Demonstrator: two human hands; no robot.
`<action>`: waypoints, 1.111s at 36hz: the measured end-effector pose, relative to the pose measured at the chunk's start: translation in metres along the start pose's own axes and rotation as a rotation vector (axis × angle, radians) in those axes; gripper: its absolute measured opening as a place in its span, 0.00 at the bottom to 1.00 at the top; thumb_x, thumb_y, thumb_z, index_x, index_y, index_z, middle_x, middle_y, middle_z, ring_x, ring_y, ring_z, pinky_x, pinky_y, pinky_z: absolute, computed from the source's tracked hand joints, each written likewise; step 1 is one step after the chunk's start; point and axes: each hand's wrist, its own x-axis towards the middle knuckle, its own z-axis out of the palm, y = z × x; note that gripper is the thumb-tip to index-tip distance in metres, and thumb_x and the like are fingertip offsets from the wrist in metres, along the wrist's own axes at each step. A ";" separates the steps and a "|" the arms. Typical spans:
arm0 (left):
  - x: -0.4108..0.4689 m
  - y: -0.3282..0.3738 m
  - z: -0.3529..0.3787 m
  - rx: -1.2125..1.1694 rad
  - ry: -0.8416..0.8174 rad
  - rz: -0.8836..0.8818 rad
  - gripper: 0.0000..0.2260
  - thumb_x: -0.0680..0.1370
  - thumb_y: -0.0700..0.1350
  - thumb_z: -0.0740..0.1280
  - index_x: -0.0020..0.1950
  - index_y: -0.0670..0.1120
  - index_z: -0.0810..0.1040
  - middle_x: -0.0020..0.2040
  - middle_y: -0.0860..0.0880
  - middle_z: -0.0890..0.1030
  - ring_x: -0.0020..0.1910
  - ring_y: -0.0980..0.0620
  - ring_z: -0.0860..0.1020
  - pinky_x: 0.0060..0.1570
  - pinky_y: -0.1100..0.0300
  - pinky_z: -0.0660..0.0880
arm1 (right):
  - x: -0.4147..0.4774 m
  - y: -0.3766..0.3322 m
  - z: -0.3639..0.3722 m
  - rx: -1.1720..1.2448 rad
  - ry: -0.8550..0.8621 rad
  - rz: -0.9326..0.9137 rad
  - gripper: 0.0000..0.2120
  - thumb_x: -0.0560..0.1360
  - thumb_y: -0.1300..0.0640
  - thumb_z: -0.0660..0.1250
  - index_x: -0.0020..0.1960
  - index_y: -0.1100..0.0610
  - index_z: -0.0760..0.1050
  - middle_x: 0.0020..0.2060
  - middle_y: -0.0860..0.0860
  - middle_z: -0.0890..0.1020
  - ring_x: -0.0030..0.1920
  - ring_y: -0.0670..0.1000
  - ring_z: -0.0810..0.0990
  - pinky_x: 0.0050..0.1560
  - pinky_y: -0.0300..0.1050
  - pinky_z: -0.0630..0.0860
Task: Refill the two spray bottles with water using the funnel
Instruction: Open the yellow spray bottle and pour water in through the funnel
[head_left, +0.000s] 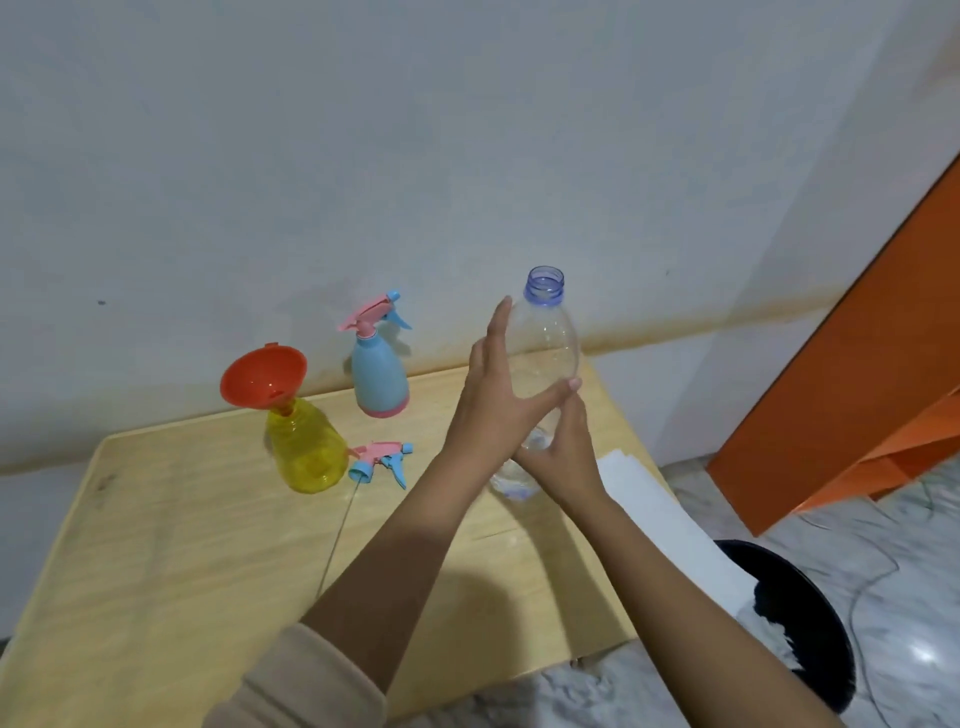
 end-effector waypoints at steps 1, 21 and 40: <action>0.002 -0.001 0.001 -0.014 0.013 -0.010 0.43 0.70 0.54 0.73 0.75 0.61 0.48 0.69 0.50 0.64 0.67 0.52 0.67 0.57 0.60 0.65 | 0.005 -0.001 0.001 0.016 -0.026 0.000 0.49 0.60 0.43 0.74 0.74 0.56 0.54 0.71 0.52 0.64 0.72 0.49 0.63 0.65 0.39 0.63; -0.028 -0.046 -0.064 -0.393 0.393 -0.119 0.34 0.69 0.65 0.66 0.67 0.77 0.48 0.62 0.62 0.73 0.55 0.51 0.78 0.41 0.51 0.80 | 0.001 -0.053 0.025 -0.483 -0.224 -0.277 0.51 0.61 0.48 0.74 0.76 0.44 0.48 0.66 0.52 0.65 0.63 0.54 0.68 0.60 0.52 0.65; -0.041 -0.075 -0.061 -0.742 0.436 -0.386 0.30 0.78 0.58 0.61 0.72 0.71 0.44 0.61 0.41 0.78 0.50 0.43 0.83 0.50 0.51 0.79 | 0.002 -0.091 0.022 -0.952 -0.388 -0.290 0.50 0.61 0.46 0.76 0.74 0.42 0.50 0.63 0.55 0.67 0.60 0.59 0.69 0.59 0.56 0.64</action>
